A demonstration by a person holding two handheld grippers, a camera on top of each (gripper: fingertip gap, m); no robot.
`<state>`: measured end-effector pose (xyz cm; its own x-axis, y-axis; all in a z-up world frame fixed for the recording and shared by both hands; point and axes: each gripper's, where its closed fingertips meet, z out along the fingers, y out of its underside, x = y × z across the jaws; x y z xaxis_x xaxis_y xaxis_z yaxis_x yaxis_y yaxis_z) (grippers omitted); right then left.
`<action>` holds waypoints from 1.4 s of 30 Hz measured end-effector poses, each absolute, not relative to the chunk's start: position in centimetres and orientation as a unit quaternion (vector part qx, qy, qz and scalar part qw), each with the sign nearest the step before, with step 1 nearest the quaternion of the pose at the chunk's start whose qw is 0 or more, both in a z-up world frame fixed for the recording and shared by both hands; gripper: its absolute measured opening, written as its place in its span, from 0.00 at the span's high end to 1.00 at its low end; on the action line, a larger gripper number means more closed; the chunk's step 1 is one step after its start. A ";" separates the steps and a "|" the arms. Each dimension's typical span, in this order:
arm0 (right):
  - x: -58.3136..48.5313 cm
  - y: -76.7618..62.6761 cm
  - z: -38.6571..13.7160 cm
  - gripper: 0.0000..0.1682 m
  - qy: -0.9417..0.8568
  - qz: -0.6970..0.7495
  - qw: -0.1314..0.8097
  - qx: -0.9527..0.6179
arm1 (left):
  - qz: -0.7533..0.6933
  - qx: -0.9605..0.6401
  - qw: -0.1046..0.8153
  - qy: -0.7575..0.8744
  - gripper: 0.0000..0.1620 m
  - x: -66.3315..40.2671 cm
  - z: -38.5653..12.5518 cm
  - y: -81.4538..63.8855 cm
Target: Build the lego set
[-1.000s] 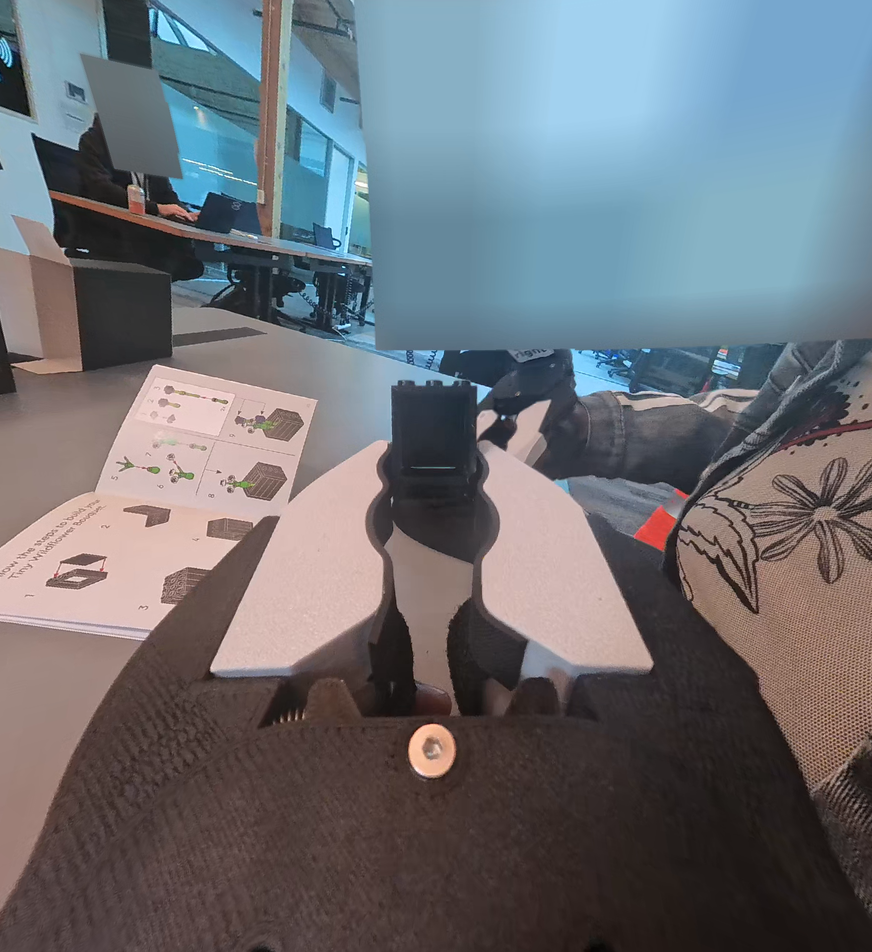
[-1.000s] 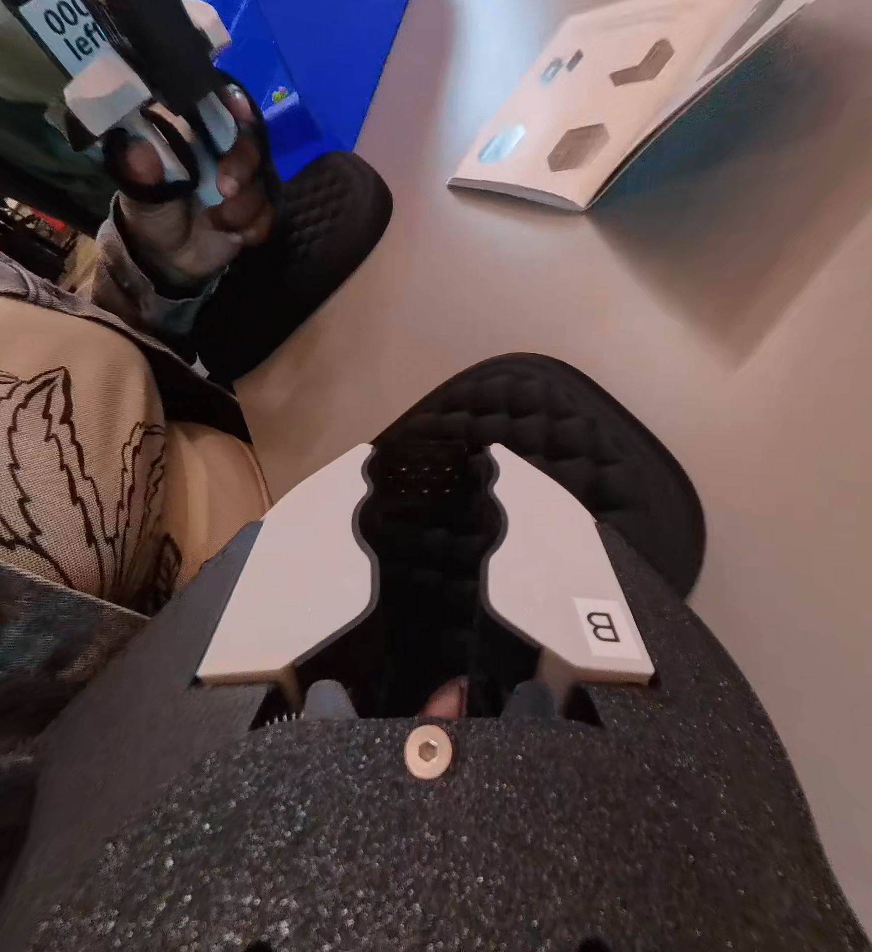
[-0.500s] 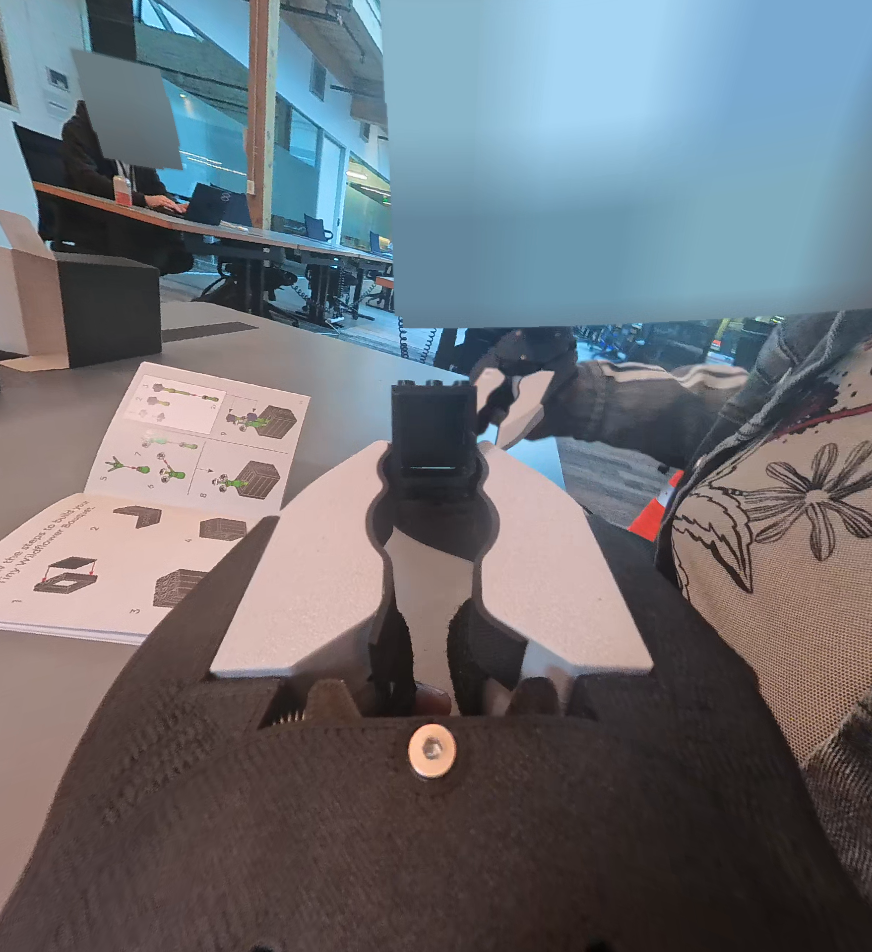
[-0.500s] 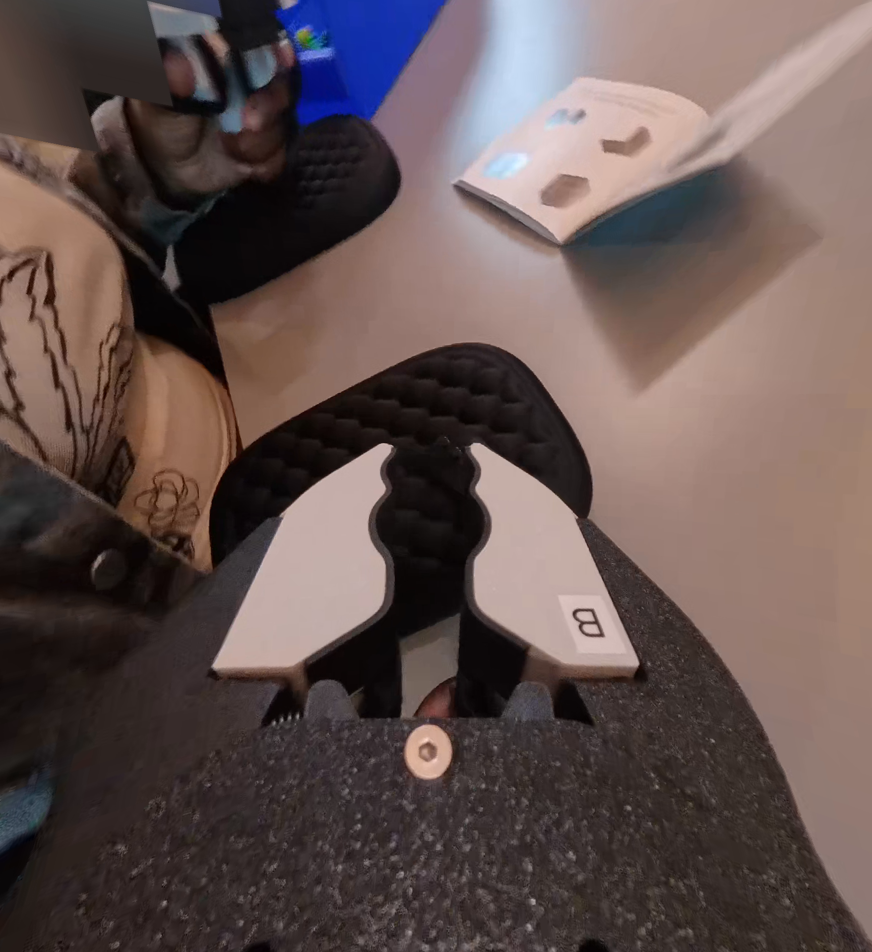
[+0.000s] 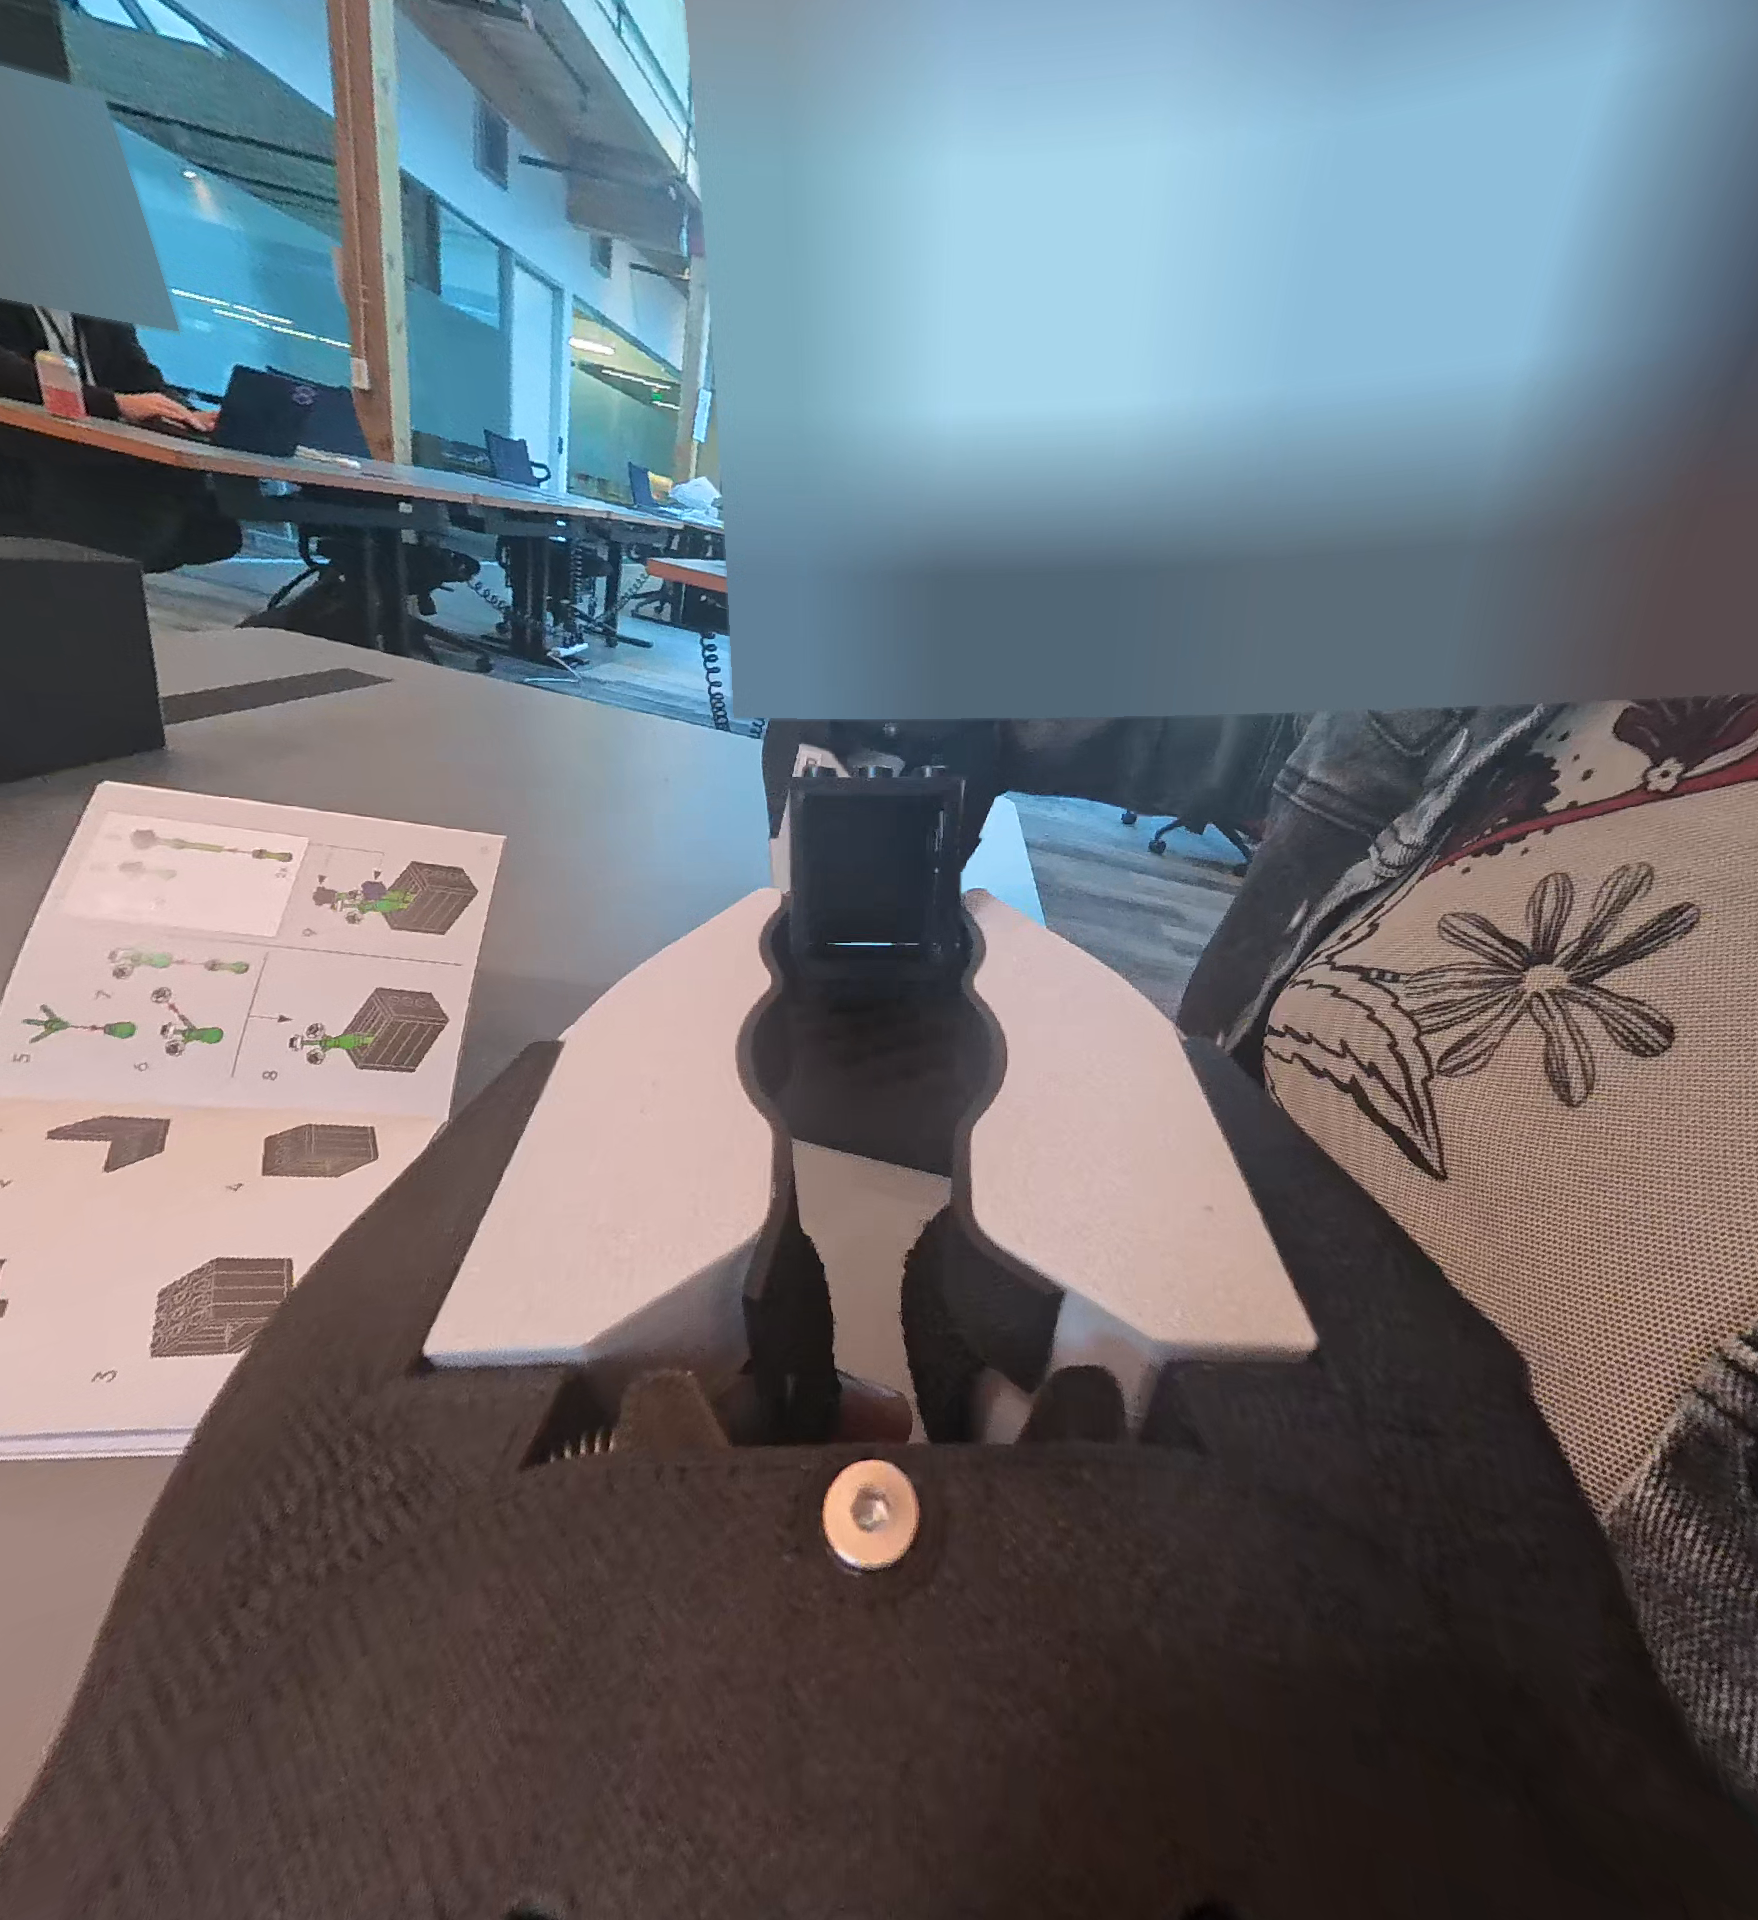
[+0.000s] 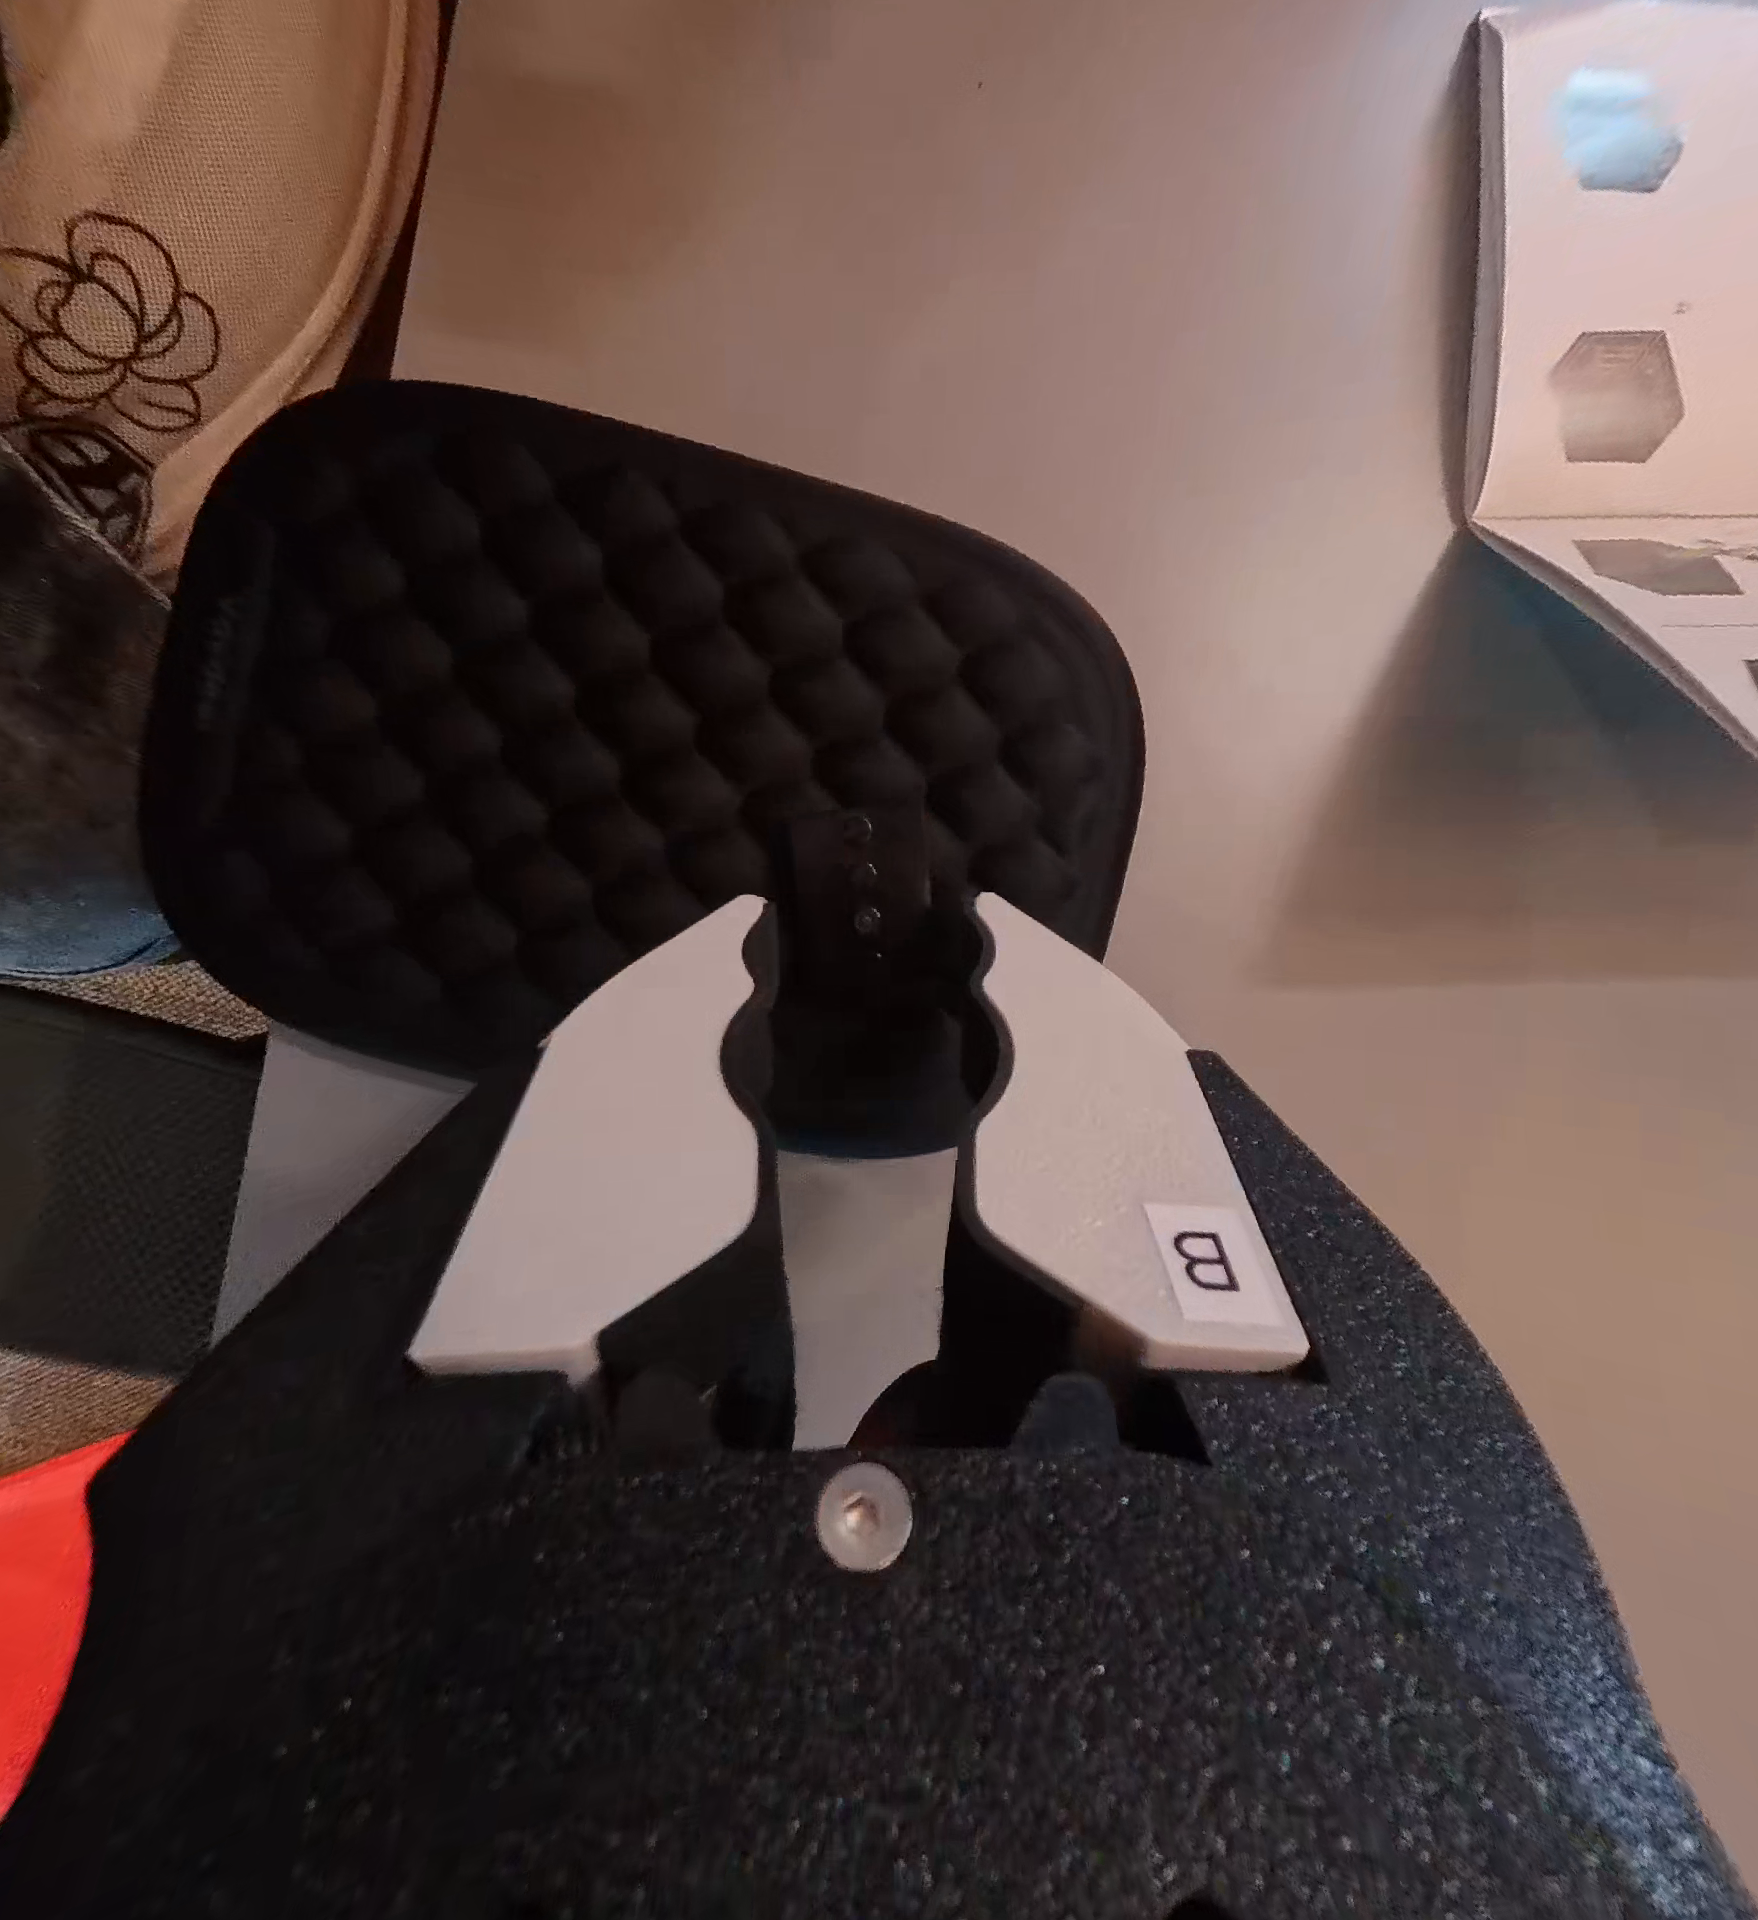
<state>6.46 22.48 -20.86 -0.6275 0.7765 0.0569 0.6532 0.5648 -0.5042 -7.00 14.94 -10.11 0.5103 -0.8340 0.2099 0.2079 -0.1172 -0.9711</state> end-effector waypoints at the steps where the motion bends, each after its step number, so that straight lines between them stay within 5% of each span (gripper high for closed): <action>1: 6.3 22.4 -20.9 0.81 -0.872 0.229 0.142 -0.408 | -0.425 -0.616 0.612 0.255 0.83 -7.0 -10.2 15.0; 22: 3.9 21.9 -18.5 0.86 -0.681 0.336 0.207 -0.617 | -0.434 -0.610 0.620 0.235 0.83 -7.8 -9.9 15.5; 33: -3.3 18.5 -10.0 0.86 -0.649 0.490 0.216 -0.540 | -0.427 -0.658 0.552 0.283 0.83 -5.9 -11.6 15.8; 42: -5.1 15.6 -9.1 0.86 -0.707 0.470 0.201 -0.489 | -0.385 -0.665 0.548 0.330 0.83 -4.4 -12.0 15.4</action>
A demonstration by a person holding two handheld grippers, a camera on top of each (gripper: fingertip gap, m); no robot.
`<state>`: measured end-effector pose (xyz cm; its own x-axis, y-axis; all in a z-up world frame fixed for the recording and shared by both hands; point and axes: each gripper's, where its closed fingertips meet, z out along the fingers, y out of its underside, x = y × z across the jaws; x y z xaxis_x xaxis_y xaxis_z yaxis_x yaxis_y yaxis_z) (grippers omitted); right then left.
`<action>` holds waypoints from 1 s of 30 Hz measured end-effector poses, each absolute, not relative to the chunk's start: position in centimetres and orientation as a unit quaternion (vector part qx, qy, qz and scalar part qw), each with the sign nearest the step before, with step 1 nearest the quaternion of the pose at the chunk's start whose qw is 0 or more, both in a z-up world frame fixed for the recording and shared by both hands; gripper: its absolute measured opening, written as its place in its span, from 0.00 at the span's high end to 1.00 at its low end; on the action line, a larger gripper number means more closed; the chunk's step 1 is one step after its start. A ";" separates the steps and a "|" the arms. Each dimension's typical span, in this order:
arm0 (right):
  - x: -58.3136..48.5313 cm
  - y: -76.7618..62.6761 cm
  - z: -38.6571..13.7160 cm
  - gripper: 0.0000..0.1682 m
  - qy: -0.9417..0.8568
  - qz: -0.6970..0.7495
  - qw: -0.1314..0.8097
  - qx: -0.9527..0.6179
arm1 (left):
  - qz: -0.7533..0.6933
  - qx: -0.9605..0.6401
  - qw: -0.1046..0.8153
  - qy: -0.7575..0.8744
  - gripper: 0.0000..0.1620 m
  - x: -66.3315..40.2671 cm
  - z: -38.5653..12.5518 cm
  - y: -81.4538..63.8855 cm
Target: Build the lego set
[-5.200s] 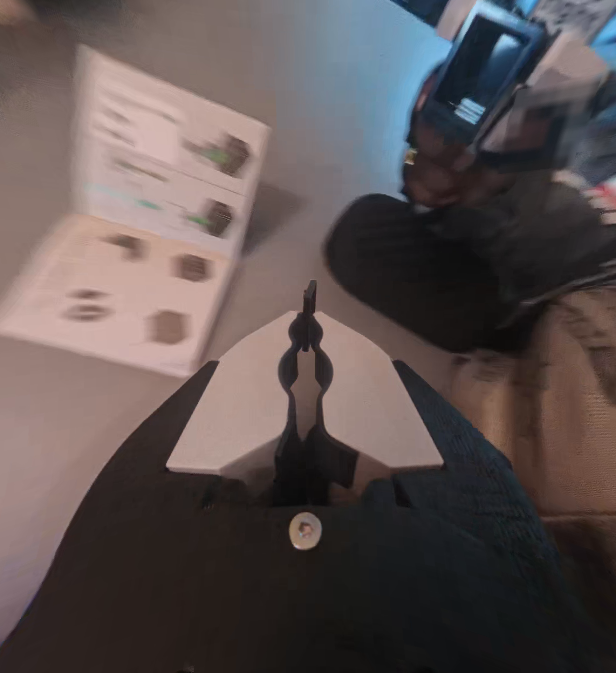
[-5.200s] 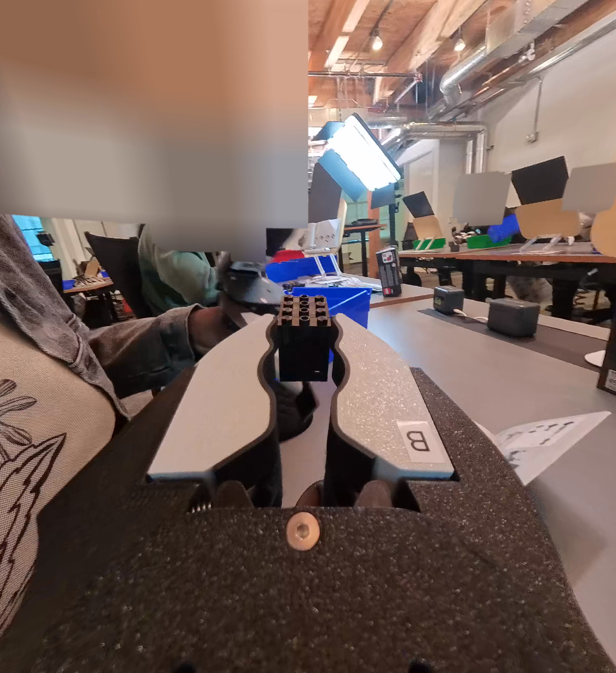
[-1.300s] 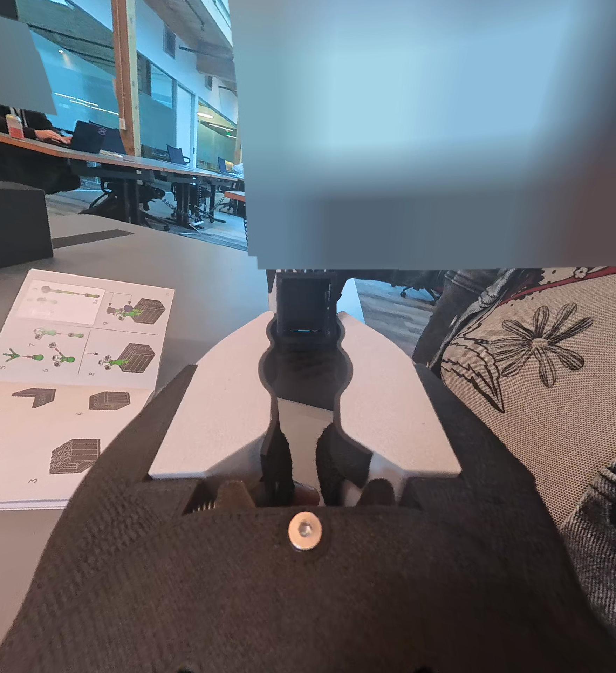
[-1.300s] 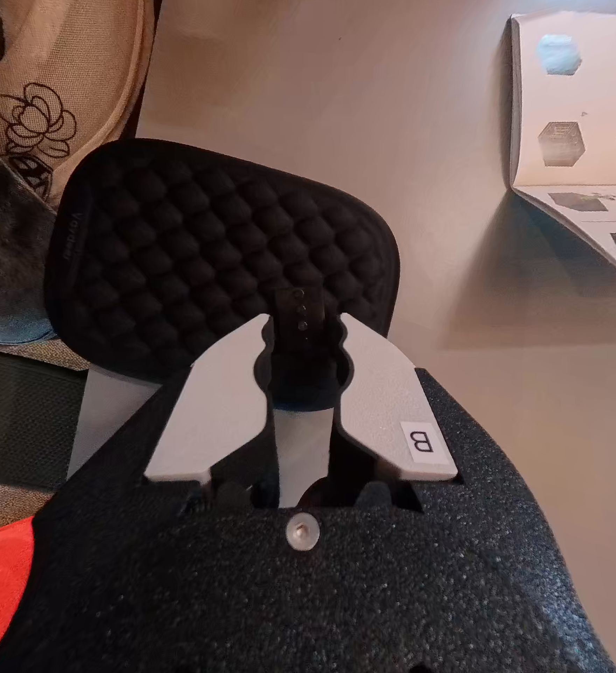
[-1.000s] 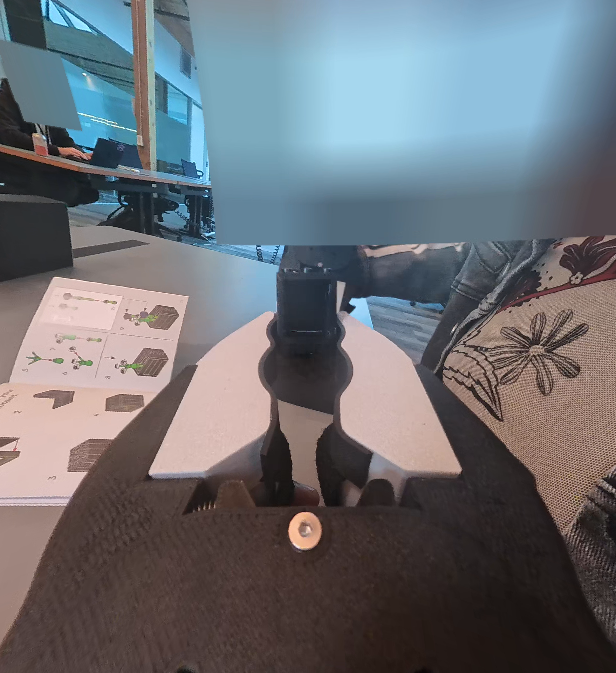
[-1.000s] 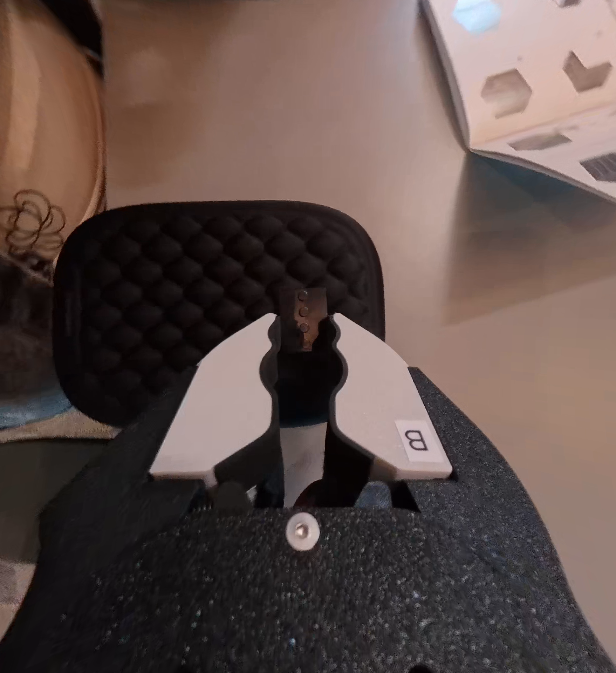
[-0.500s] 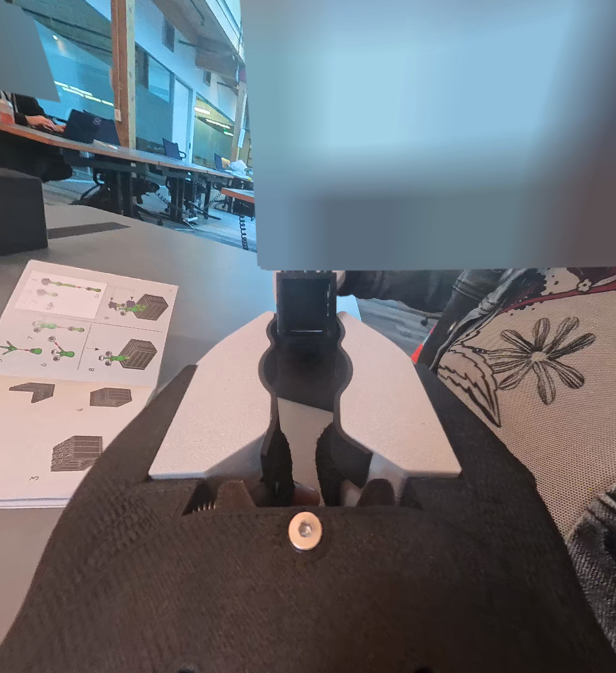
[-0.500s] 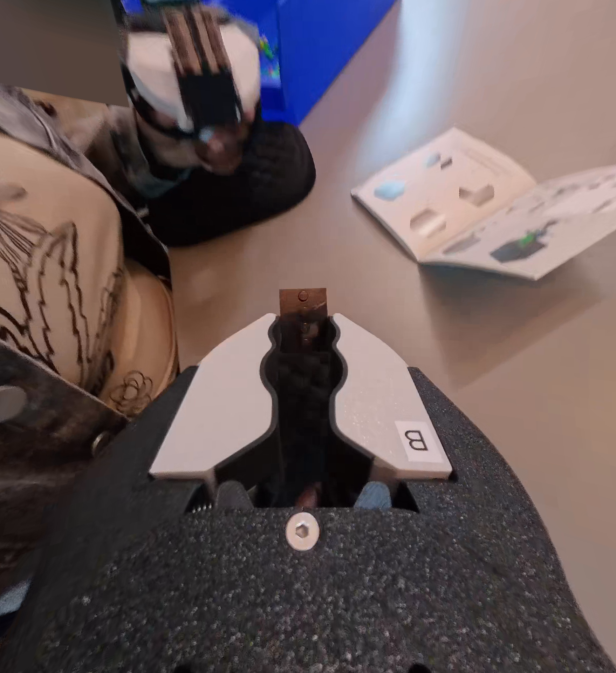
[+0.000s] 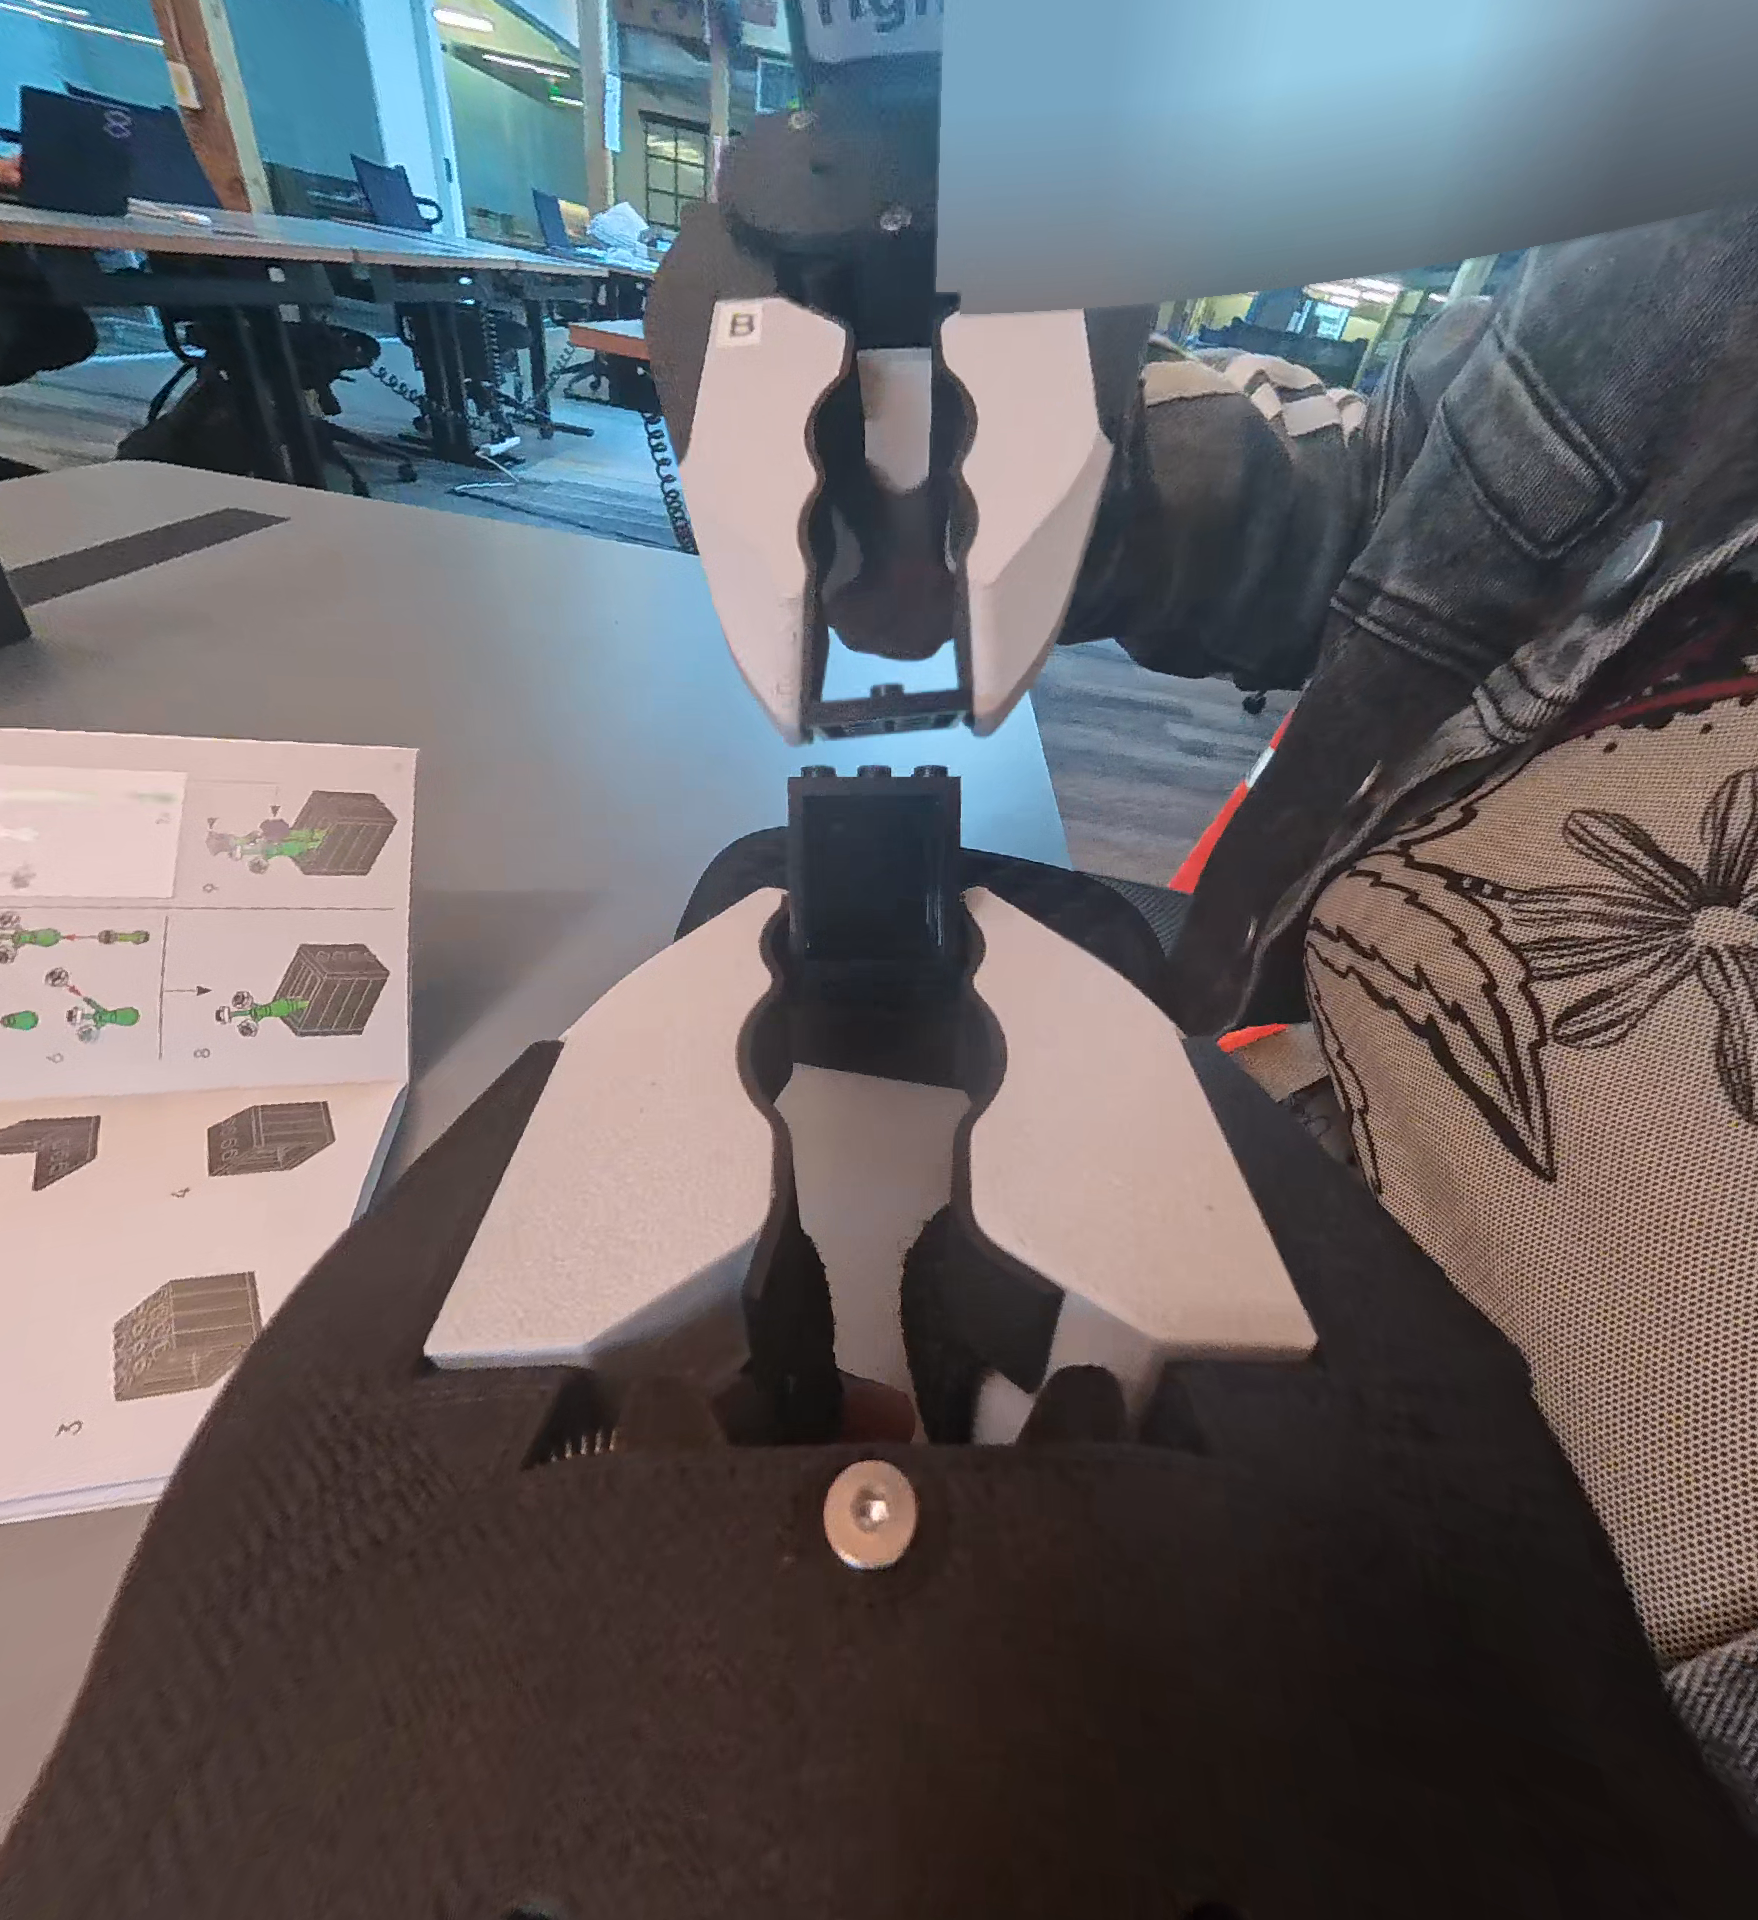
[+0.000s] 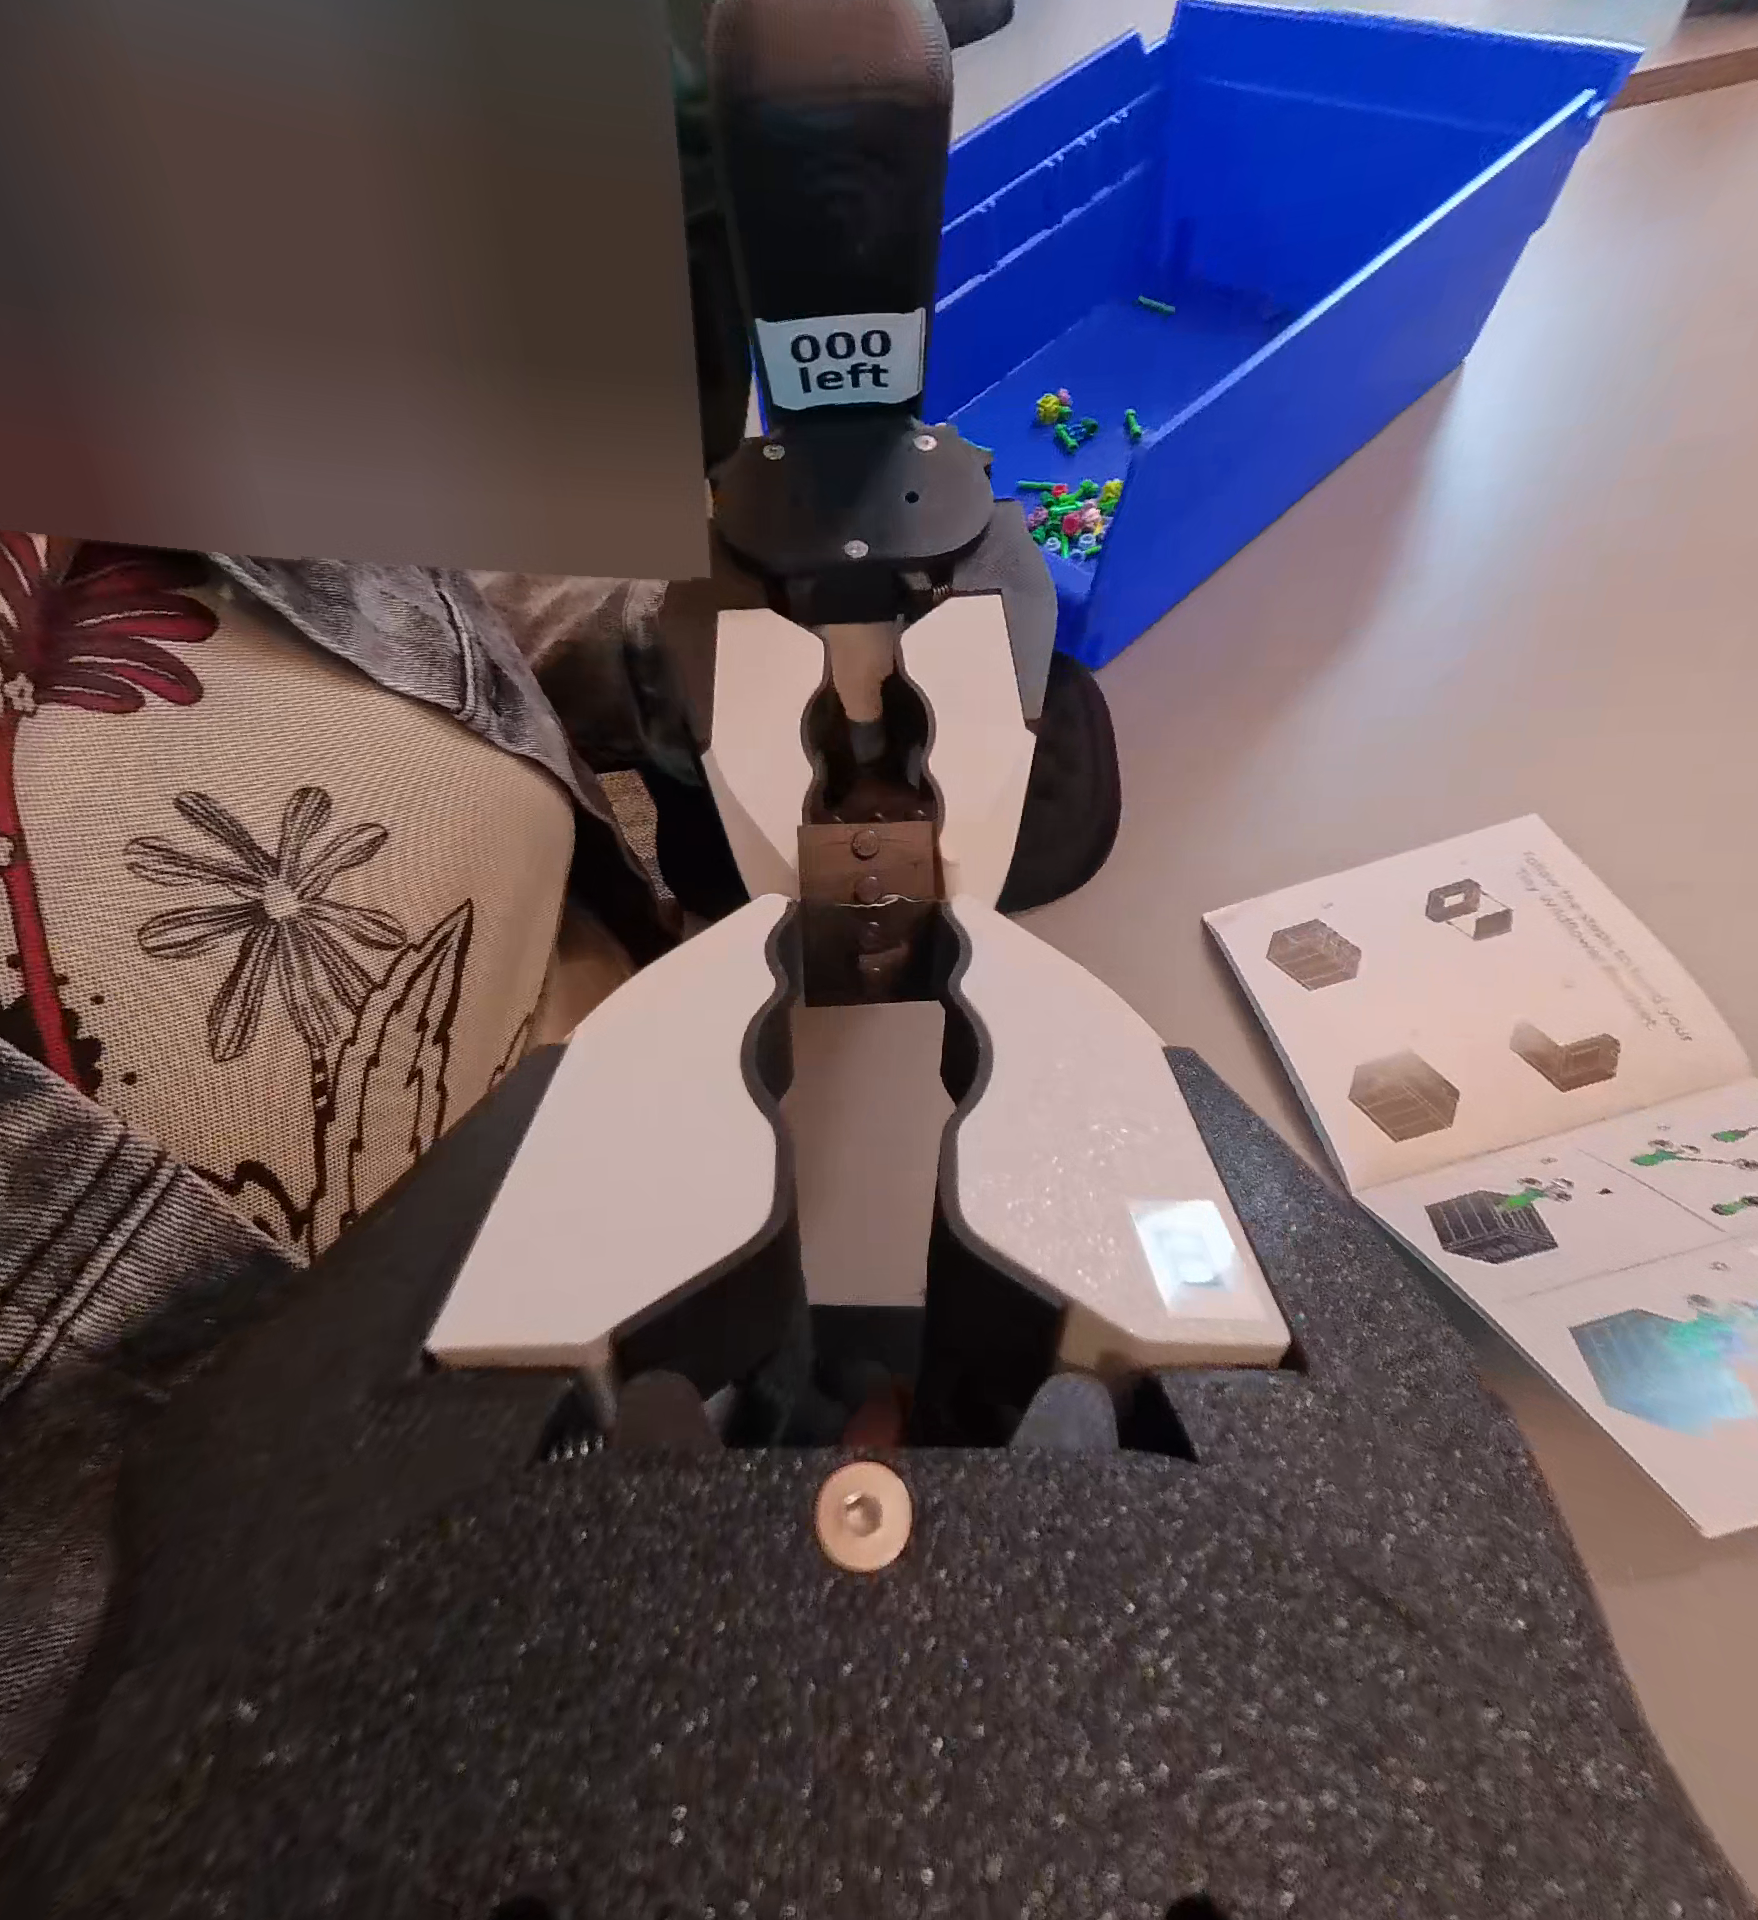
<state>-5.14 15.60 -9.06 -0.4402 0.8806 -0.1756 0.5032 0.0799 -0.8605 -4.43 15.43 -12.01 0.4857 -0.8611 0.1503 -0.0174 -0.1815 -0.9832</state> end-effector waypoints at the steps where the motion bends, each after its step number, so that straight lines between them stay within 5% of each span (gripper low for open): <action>1: -5.1 15.6 -9.2 0.86 -0.709 0.467 0.201 -0.490 | -0.382 -0.666 0.548 0.332 0.83 -4.3 -12.0 15.4; 30: -3.7 15.1 -12.3 0.86 -0.761 0.381 0.193 -0.488 | -0.357 -0.716 0.458 0.388 0.83 -2.3 -15.2 15.0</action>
